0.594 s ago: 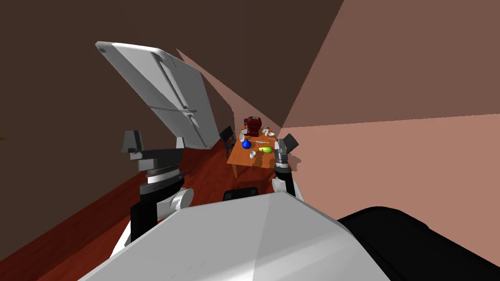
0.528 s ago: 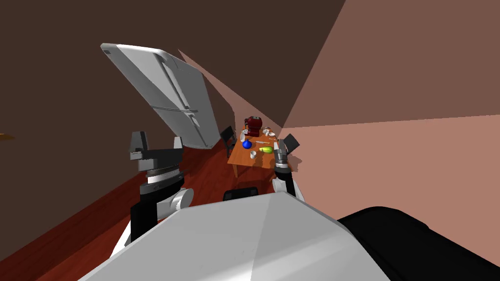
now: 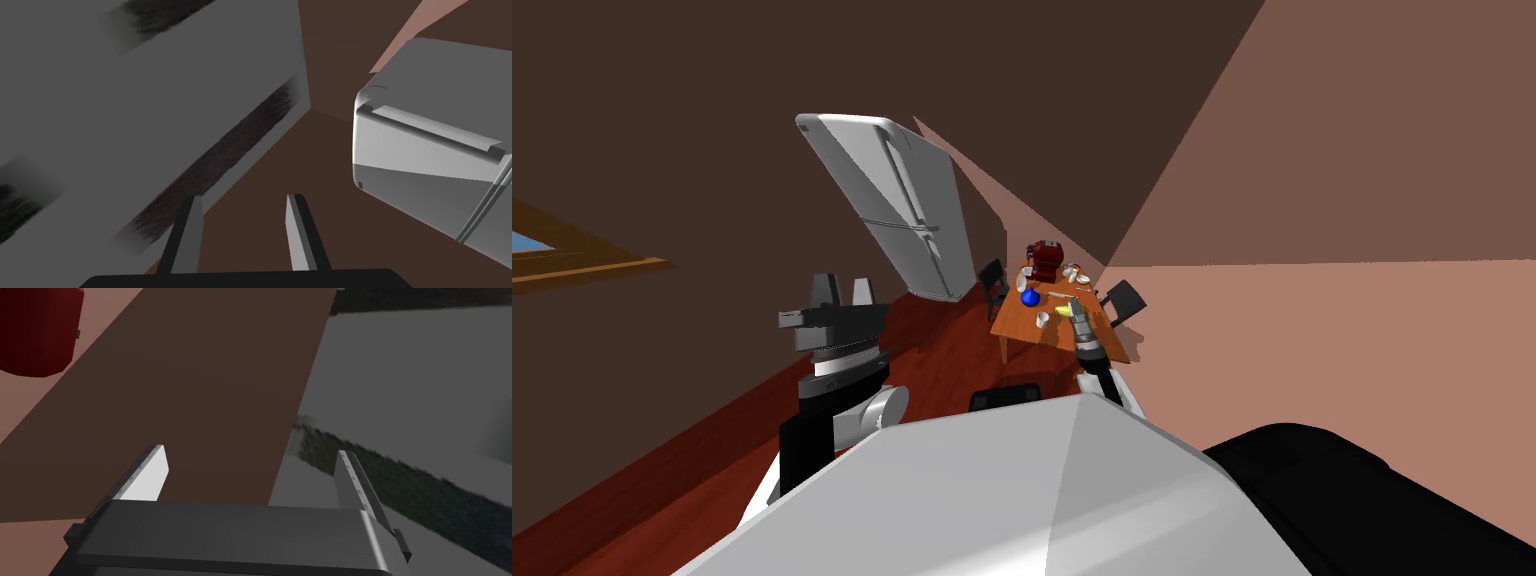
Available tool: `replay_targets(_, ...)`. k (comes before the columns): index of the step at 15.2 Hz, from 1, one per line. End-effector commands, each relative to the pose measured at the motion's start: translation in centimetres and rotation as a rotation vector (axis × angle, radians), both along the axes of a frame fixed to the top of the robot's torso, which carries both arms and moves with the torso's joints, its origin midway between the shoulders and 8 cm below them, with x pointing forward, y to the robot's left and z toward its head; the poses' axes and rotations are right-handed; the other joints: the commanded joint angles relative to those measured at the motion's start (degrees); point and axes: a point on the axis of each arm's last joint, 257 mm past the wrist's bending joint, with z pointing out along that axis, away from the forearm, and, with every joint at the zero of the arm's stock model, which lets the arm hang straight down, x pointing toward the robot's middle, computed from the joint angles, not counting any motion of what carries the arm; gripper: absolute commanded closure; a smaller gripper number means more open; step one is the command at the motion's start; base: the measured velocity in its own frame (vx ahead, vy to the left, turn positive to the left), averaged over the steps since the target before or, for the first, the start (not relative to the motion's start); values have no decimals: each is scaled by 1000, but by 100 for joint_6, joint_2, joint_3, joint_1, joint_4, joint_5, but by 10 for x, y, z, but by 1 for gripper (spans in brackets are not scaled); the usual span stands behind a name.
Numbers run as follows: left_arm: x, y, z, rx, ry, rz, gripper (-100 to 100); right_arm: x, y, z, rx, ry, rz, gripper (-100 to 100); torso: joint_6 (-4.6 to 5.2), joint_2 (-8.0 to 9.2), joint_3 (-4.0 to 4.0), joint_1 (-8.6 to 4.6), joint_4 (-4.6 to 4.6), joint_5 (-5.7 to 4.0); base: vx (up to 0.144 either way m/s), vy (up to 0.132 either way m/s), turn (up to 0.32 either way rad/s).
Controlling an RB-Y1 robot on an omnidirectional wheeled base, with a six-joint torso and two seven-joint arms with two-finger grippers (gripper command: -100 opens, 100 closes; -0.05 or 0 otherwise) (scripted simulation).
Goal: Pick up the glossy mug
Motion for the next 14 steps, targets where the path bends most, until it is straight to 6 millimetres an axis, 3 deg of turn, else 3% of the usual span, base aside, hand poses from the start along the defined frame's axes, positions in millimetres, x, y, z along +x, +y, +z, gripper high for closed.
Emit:
replay_targets(1, 0, 0, 0, 0, 0, 0, 0, 0, 0, -18, -50, 36, 4, -100, 0, 0, 0, 0, 0, 0, 24, 63, 137)
replay_targets(6, 0, 0, 0, 0, 0, 0, 0, -1, -13, -80, -234, 157, 12, -100, 0, -2, -1, -10, 0, -2, 28, 54, 206)
replay_targets(8, 0, 0, 0, 0, 0, 0, 0, -1, -16, -86, -245, 172, 15, -100, 1, -1, -1, -11, 0, -2, 26, 34, 120)
replay_targets(11, 0, 0, 0, 0, 0, 0, 0, -9, -30, -126, -380, 247, 24, -100, 1, 0, 0, -18, 0, -4, 29, 32, 209)
replay_targets(13, 0, 0, 0, 0, 0, 0, 0, -10, -36, -137, -395, 273, 24, -100, 1, -4, -2, -19, -1, -4, 35, 27, 134)
replay_targets(14, 0, 0, 0, 0, 0, 0, 0, -15, -46, -154, -469, 307, 33, -100, 4, -2, -1, -20, -1, -4, 29, 36, 197)
